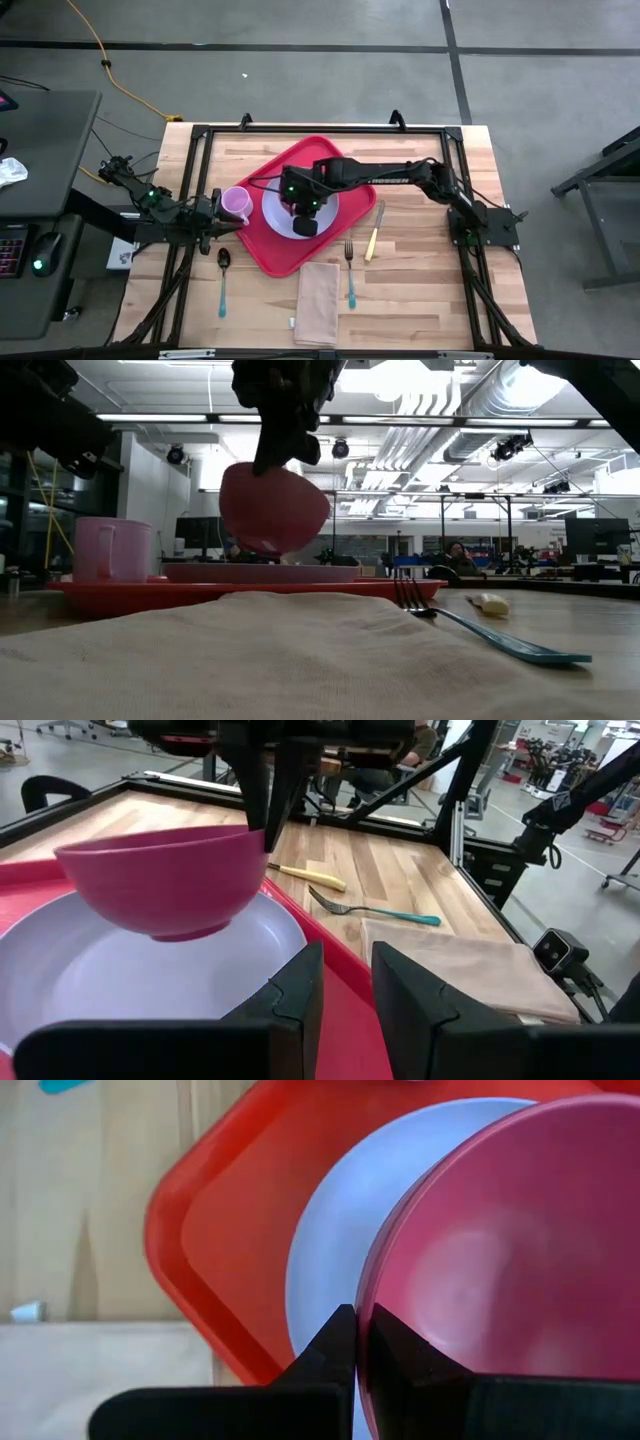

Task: Set up tray
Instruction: Put the pink bowl on top of the white plate on the red serving tray

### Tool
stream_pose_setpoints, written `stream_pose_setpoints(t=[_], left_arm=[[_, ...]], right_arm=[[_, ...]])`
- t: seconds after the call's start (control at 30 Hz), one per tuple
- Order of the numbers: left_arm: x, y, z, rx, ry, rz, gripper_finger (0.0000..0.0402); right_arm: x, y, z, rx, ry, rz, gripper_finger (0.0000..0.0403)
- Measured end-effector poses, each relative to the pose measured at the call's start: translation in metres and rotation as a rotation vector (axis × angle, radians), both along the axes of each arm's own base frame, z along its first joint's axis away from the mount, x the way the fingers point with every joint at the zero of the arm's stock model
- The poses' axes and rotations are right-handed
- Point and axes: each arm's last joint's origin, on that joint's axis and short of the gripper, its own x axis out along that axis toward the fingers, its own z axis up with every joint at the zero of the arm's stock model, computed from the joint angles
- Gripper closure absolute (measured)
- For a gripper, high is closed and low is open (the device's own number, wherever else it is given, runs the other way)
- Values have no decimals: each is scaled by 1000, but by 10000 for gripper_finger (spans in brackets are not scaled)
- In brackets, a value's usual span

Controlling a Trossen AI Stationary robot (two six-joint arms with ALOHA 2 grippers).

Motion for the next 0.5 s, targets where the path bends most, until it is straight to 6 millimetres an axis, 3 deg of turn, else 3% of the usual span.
stream_pose_setpoints(t=[0.5], left_arm=[[0, 0, -1, 2, 12, 1, 284]], right_arm=[[8, -3, -27, -62, 66, 42, 403]])
